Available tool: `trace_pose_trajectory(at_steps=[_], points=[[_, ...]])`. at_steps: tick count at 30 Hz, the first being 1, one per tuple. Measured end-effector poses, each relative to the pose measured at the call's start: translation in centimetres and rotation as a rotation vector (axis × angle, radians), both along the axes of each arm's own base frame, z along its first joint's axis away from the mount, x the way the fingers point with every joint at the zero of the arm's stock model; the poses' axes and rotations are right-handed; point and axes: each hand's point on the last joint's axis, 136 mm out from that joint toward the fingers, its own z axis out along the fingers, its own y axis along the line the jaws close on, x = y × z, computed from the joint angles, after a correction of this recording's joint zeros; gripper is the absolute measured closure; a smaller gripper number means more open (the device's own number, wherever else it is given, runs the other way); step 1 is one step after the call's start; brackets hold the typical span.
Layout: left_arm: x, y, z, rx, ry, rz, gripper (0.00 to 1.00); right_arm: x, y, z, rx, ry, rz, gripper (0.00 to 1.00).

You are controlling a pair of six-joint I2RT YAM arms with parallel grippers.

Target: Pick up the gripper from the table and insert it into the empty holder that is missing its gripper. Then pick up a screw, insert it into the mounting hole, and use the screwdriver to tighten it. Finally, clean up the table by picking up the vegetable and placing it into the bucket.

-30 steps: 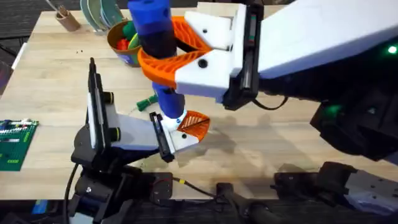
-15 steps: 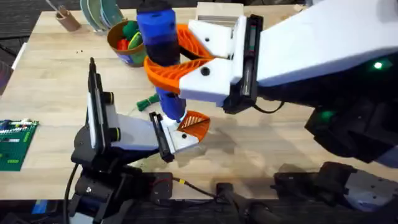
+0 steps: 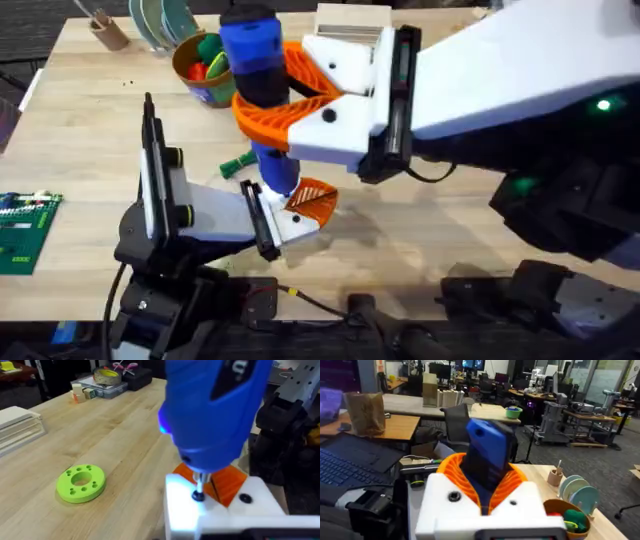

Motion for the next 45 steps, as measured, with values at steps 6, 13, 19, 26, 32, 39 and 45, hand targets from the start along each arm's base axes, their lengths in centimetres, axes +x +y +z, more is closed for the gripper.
trace_pose_trajectory(at_steps=[6, 13, 19, 26, 32, 39, 45], points=[[0.0, 0.0, 0.0, 0.000, 0.001, 0.000, 0.989, 0.4, 0.4, -0.6, -0.012, 0.012, -0.003, 0.941], [-0.1, 0.0, 0.0, 0.000, 0.001, -0.004, 0.989, 0.4, 0.4, -0.9, -0.020, 0.018, -0.004, 0.942], [-0.1, 0.0, 0.0, 0.000, 0.001, -0.004, 0.989, 0.4, 0.4, -0.7, -0.013, 0.013, -0.004, 0.942], [-0.1, 0.0, 0.0, 0.000, 0.000, -0.004, 0.989, 0.0, -0.4, 0.5, 0.013, -0.010, -0.008, 0.942], [-0.1, 0.0, 0.0, 0.000, 0.001, -0.004, 0.989, 0.0, -0.4, 0.3, 0.002, -0.001, -0.008, 0.942], [-0.1, 0.0, 0.0, 0.000, 0.001, -0.003, 0.989, 0.4, 0.1, -0.7, -0.022, 0.019, -0.009, 0.942], [-0.1, 0.0, 0.0, -0.003, 0.007, -0.003, 0.989, 0.5, 0.3, -0.9, -0.023, 0.021, -0.008, 0.942]])
